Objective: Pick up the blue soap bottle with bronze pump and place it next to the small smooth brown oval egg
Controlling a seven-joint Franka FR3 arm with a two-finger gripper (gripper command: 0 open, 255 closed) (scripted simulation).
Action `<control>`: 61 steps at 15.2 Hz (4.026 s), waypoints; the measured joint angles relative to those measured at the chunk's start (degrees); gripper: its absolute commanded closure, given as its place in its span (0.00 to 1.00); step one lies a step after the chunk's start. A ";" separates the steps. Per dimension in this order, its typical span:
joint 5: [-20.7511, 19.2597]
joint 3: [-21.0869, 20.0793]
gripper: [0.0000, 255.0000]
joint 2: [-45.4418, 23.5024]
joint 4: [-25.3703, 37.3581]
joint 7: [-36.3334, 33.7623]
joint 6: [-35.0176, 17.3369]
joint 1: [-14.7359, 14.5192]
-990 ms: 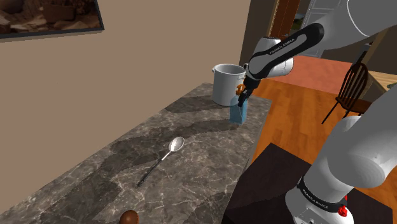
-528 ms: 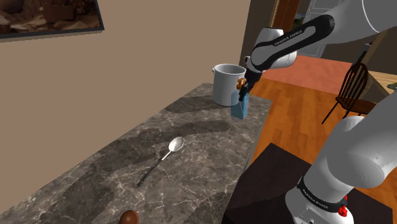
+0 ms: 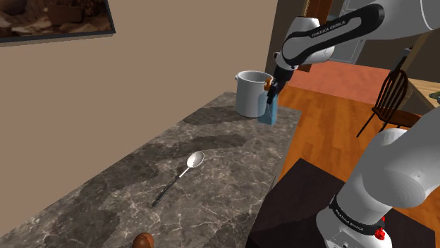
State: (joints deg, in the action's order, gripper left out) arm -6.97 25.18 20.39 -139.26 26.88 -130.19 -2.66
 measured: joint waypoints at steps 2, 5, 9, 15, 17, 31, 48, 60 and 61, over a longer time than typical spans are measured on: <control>-0.15 -0.30 1.00 0.75 0.99 -0.21 1.71 0.08; -0.28 -0.76 1.00 1.67 2.69 -0.50 4.31 0.12; -0.32 -1.36 1.00 2.61 4.98 -0.89 7.52 0.09; -0.21 -1.99 1.00 3.37 8.86 -1.11 12.14 -0.02; -0.17 -2.15 1.00 3.65 10.37 -1.09 13.92 -0.02; 0.53 -3.26 1.00 3.50 21.12 -1.27 24.55 -0.56; 1.76 -12.98 1.00 5.95 20.56 -13.48 27.20 -3.82; 4.44 -26.05 1.00 4.96 15.80 -30.78 22.35 -9.03; 4.59 -27.02 1.00 4.33 16.12 -32.09 22.10 -9.42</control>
State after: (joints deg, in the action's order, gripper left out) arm -2.37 -1.84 24.72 -123.14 -5.21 -108.09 -12.08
